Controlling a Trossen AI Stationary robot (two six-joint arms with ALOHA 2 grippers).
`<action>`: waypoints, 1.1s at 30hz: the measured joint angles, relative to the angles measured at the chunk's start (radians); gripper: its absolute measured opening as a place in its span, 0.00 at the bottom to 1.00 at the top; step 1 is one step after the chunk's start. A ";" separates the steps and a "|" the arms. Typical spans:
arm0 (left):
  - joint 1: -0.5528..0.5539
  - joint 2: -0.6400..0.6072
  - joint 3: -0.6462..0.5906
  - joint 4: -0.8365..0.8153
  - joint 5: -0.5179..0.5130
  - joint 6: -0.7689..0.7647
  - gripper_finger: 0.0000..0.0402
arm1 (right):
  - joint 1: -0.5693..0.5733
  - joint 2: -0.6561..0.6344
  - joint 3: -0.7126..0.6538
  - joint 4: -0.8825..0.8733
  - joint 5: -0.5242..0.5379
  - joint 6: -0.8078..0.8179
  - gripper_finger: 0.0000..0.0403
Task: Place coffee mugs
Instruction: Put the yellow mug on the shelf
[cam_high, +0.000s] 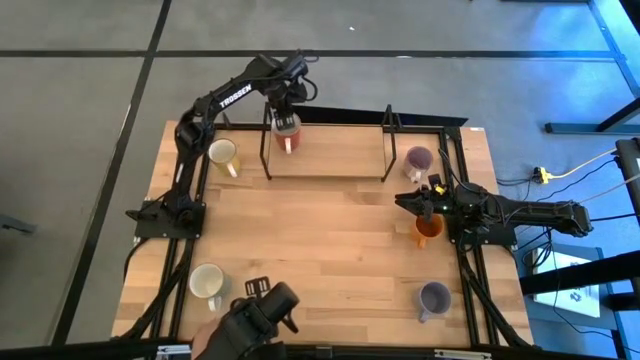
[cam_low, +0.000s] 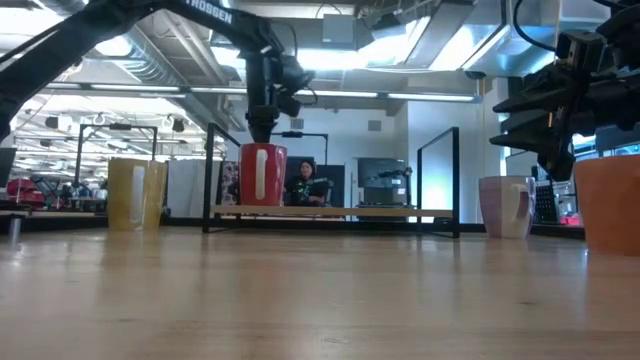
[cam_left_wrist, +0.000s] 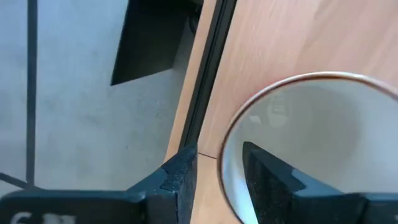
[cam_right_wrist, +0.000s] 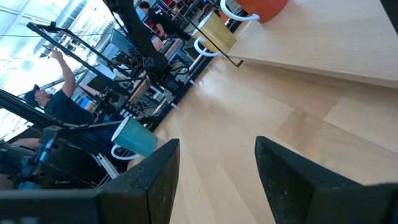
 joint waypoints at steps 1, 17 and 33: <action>-0.001 -0.008 0.000 0.000 0.000 -0.001 0.30 | 0.000 0.000 0.000 0.000 0.000 0.000 0.49; -0.016 -0.249 0.000 0.029 0.182 -0.059 0.31 | 0.000 0.000 0.000 0.001 -0.001 0.000 0.49; 0.087 -0.449 -0.002 -0.264 0.085 -0.294 0.30 | 0.000 0.000 0.000 -0.002 -0.008 -0.032 0.49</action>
